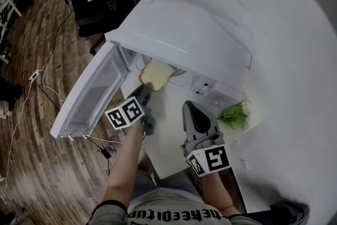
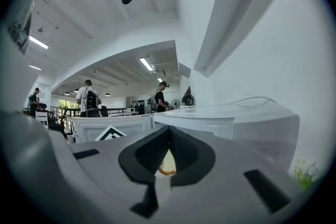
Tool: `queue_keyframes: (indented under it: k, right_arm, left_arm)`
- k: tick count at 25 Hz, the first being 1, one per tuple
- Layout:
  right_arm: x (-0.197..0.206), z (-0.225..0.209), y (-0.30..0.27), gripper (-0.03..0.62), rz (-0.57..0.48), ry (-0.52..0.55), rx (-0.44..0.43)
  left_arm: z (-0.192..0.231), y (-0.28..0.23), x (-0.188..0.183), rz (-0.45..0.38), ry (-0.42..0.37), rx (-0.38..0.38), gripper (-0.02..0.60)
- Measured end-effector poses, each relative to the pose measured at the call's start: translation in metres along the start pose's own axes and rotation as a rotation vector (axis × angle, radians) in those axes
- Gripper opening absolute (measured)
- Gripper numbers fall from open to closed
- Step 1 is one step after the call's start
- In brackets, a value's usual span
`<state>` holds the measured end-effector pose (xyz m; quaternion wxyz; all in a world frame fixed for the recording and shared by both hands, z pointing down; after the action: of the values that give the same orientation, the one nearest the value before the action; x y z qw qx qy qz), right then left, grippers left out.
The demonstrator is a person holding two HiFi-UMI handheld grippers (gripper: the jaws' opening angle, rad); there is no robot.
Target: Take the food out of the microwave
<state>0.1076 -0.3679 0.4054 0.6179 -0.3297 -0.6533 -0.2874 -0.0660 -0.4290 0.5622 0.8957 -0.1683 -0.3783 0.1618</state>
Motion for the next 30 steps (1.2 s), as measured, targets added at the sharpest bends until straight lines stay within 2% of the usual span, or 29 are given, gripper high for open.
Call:
queue_keyframes:
  k: [4, 13, 18, 30]
  right_arm:
    - [-0.005, 0.017, 0.005, 0.006, -0.007, 0.007, 0.015]
    - [-0.02, 0.054, 0.023, 0.006, -0.027, 0.032, 0.068]
    - [-0.026, 0.071, 0.035, 0.006, -0.041, 0.043, 0.103]
    - [-0.037, 0.123, 0.061, 0.006, -0.029, 0.102, 0.159]
  left_arm:
    - [0.002, 0.022, -0.01, -0.024, -0.086, -0.032, 0.074]
    - [-0.008, 0.065, -0.005, 0.001, -0.242, -0.002, 0.069]
    - [-0.02, 0.091, -0.005, -0.007, -0.358, 0.024, 0.069]
    - [-0.043, 0.168, -0.007, -0.052, -0.551, 0.113, 0.071]
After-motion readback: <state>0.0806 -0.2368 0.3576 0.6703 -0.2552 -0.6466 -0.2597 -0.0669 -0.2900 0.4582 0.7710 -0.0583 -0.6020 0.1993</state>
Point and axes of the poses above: the fingertips, and each gripper's own axes: y backward along the fingers, z to its left, x out of its underside, the point moved 4 cm from there along y, backward along the fingers, and after that the axes turned 8 degrees about -x, right-handed, at the moved point
